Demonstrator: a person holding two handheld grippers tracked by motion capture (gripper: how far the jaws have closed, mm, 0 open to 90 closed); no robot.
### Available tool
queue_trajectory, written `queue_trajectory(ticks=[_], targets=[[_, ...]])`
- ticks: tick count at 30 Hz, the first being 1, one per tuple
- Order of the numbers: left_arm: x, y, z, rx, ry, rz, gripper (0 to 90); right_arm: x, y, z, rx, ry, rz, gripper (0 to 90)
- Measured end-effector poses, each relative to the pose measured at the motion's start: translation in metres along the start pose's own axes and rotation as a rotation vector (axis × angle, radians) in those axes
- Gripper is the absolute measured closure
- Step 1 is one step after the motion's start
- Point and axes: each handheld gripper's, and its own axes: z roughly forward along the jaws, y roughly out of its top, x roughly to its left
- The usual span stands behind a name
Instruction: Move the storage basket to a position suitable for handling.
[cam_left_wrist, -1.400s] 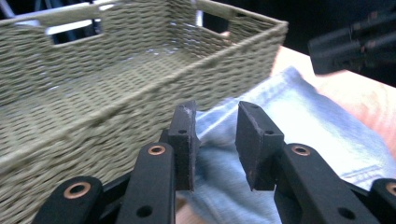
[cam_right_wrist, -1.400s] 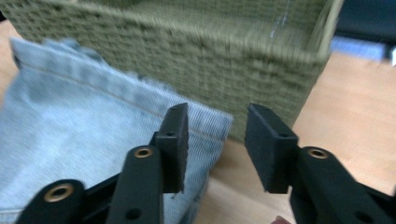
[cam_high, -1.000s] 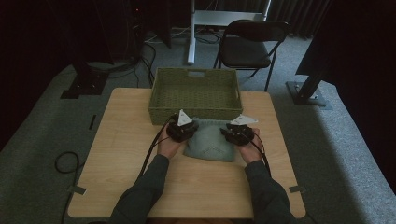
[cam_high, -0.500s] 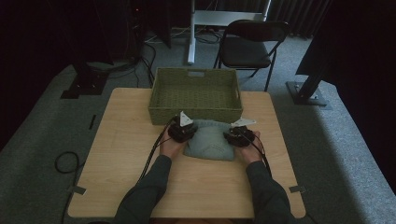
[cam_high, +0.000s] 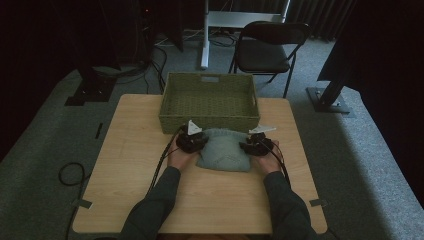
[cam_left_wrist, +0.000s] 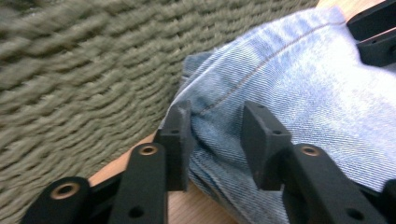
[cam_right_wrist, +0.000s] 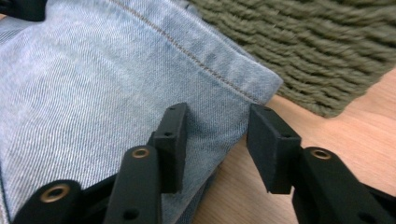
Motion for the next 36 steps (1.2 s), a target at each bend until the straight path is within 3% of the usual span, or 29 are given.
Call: queue_trajectory(ticks=[11,21,25,36], targets=[[0.022,0.008,-0.039,-0.005,-0.028,0.023,56.6,-0.003,0.013,-0.023,-0.057,-0.025,-0.009,55.1],[0.040,0.013,-0.070,-0.037,-0.061,0.051,56.1,-0.010,0.026,-0.038,-0.070,-0.029,-0.032,54.2],[0.048,0.014,-0.081,-0.027,-0.048,0.073,55.9,-0.014,0.031,-0.045,-0.080,-0.036,-0.038,53.9],[0.070,0.015,-0.105,-0.062,-0.029,0.056,55.2,-0.024,0.041,-0.059,-0.093,-0.056,-0.058,52.2]])
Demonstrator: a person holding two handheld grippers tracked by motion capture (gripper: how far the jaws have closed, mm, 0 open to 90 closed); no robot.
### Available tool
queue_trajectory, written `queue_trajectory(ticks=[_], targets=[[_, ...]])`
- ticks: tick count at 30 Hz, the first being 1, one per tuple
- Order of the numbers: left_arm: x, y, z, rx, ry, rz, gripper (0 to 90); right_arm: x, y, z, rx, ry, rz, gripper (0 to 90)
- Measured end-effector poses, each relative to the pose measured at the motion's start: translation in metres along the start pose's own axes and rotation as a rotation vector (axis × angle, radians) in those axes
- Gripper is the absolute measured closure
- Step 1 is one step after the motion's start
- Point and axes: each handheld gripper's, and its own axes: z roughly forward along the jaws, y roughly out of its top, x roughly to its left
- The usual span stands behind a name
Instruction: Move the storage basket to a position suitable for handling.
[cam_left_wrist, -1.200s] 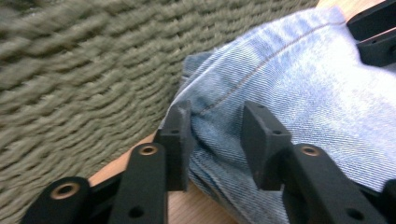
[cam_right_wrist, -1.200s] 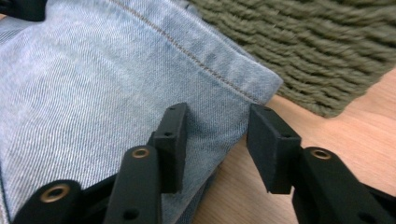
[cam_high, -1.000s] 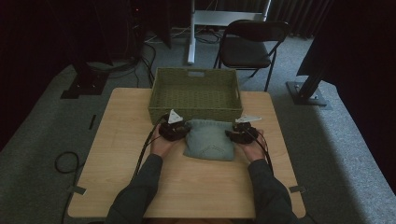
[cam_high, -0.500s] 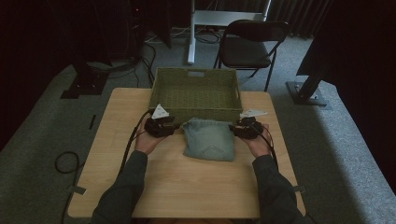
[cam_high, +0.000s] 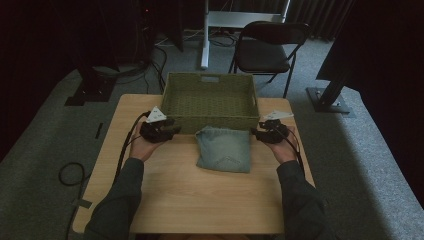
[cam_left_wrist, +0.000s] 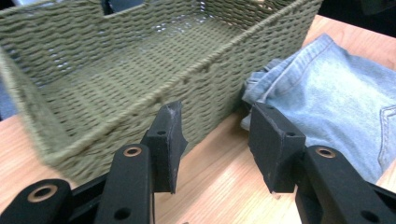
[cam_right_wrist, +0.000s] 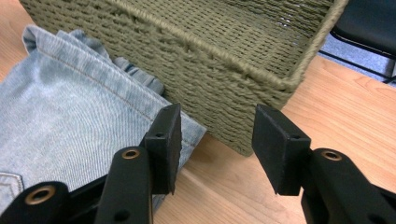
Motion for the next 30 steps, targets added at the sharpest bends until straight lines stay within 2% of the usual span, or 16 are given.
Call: queue_trajectory(ticks=[10,14,18,23,27,30], targets=[[0.019,0.009,-0.018,-0.015,0.074,-0.009,53.6,-0.014,0.015,-0.008,-0.030,-0.038,0.015,51.4],[0.027,0.011,-0.017,-0.010,0.101,-0.030,53.9,-0.019,0.022,-0.002,-0.033,-0.047,0.026,52.5],[0.038,0.013,-0.015,0.005,0.128,-0.041,54.3,-0.022,0.027,0.006,-0.026,-0.064,0.016,53.6],[0.054,0.015,-0.009,0.043,0.176,-0.087,54.2,-0.029,0.032,0.015,-0.021,-0.077,0.038,55.0],[0.063,0.013,-0.003,0.051,0.222,-0.127,54.2,-0.034,0.035,0.022,-0.029,-0.075,0.061,56.3],[0.068,0.010,0.004,0.066,0.234,-0.154,54.2,-0.036,0.035,0.029,-0.017,-0.084,0.079,56.5]])
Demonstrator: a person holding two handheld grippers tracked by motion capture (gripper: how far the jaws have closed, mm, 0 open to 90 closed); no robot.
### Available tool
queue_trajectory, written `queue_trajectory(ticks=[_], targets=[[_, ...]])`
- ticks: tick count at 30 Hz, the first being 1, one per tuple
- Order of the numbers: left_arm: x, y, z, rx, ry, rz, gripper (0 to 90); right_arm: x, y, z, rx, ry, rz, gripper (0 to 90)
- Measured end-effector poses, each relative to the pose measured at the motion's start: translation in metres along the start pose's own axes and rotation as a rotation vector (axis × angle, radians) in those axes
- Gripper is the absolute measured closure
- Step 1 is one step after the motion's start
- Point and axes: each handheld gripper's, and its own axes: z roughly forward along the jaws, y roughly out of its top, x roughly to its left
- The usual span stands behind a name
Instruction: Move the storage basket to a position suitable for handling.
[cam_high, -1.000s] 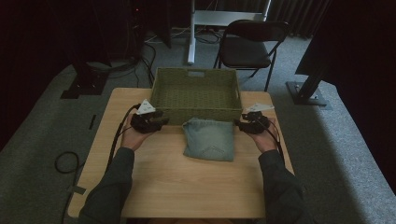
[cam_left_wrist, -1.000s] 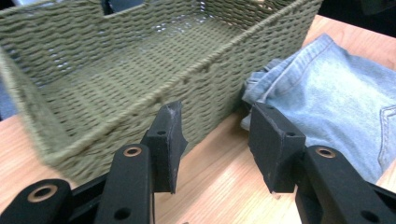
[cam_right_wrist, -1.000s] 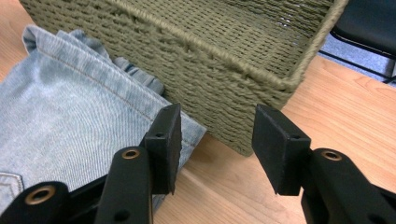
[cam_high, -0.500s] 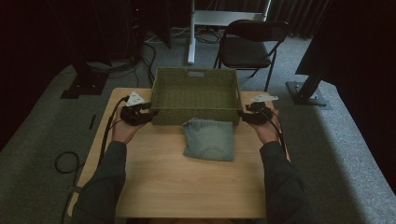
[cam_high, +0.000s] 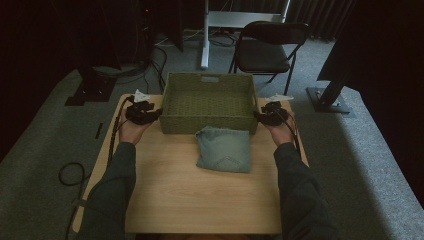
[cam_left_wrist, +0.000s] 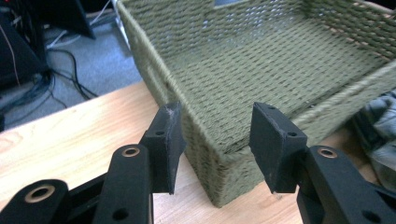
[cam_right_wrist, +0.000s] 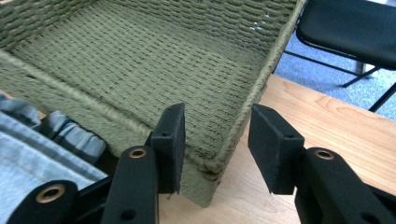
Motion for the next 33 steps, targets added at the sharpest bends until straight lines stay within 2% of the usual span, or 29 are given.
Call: queue_trajectory(ticks=[4,7,10,13,23,28,33], targets=[[0.001,-0.002,0.011,0.030,0.009,-0.017,54.3,-0.001,0.002,0.008,0.015,-0.012,0.008,57.4],[0.002,-0.002,0.017,0.055,0.018,-0.051,55.4,-0.003,0.003,0.016,0.032,-0.018,0.027,58.6],[0.001,0.001,0.022,0.073,0.024,-0.047,57.1,-0.004,0.002,0.022,0.045,-0.023,0.038,61.4],[-0.001,0.004,0.026,0.094,0.028,-0.038,59.9,-0.008,0.000,0.025,0.043,-0.012,0.073,63.3],[0.001,0.002,0.037,0.109,0.026,-0.092,66.3,-0.012,-0.001,0.027,0.062,0.001,0.094,69.0],[0.003,0.002,0.037,0.117,0.014,-0.139,70.5,-0.012,-0.001,0.027,0.070,0.015,0.108,69.6],[0.001,0.001,0.036,0.125,0.012,-0.138,71.5,-0.011,-0.001,0.025,0.088,0.021,0.094,69.2]])
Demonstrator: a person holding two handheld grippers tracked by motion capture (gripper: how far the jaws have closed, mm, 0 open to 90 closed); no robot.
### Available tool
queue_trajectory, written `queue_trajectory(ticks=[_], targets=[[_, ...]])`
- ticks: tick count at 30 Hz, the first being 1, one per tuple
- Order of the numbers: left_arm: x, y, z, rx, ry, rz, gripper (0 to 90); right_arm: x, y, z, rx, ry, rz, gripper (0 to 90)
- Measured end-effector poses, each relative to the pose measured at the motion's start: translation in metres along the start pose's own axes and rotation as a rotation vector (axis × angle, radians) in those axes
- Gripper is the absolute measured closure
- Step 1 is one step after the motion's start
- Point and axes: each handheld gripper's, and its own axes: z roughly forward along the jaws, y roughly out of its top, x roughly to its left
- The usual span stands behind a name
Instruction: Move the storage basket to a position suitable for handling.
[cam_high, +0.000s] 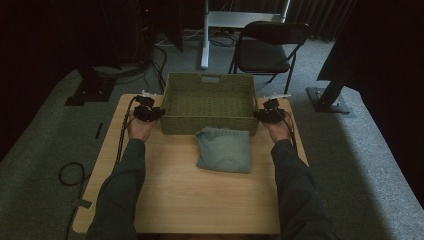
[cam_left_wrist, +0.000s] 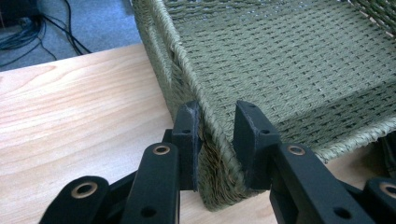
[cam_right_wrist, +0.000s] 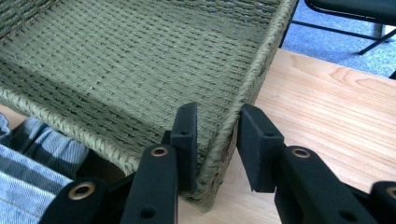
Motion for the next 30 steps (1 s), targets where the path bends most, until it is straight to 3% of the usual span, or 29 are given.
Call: queue_trajectory(ticks=[10,18,30], targets=[[-0.010,-0.007,-0.012,0.031,0.020,0.056,71.2,0.007,-0.008,-0.013,0.033,0.007,-0.034,67.9],[-0.016,-0.020,-0.024,0.020,0.012,0.045,71.2,0.015,-0.017,-0.023,0.045,0.012,-0.049,67.5],[-0.029,-0.035,-0.043,0.047,0.027,0.070,71.1,0.027,-0.036,-0.043,0.041,0.020,-0.050,67.1]])
